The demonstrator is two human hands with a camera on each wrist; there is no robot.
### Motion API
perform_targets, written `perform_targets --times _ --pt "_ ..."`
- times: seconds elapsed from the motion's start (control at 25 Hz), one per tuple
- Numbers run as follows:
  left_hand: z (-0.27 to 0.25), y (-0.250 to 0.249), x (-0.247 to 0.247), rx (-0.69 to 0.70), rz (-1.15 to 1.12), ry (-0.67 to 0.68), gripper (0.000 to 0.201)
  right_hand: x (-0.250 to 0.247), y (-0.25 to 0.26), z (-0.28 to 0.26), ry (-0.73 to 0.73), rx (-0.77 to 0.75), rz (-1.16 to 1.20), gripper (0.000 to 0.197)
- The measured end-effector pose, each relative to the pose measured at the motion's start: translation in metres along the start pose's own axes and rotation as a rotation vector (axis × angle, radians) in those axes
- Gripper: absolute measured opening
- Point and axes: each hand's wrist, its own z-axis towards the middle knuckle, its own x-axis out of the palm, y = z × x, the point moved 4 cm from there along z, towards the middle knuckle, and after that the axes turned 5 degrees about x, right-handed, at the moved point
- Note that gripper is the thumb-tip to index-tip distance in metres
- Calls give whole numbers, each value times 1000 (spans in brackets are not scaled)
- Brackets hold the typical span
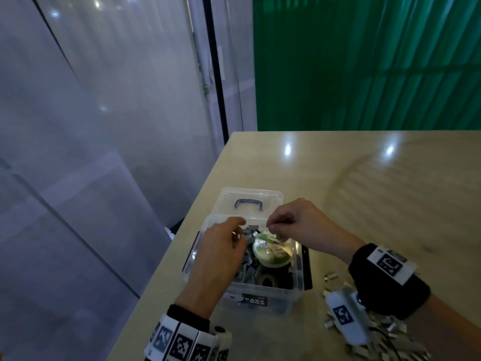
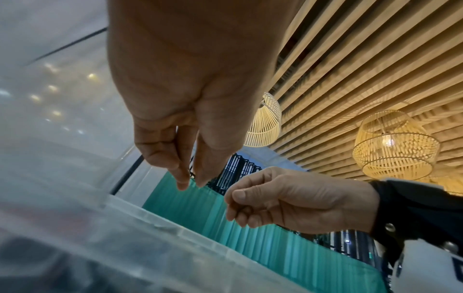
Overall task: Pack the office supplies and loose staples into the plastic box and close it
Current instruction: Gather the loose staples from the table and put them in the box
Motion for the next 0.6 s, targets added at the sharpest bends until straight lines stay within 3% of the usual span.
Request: perform_targets --times 0.16,0.4,0.6 --pt "10 -40 32 99 -87 65 35 -35 -25 -33 -36 79 22 6" --pt "-6 -121 116 247 -114 331 22 -74 -93 -96 -93 241 -8 10" --pt "-30 -122 174 118 6 532 25 -72 -149 -120 -63 413 -86 7"
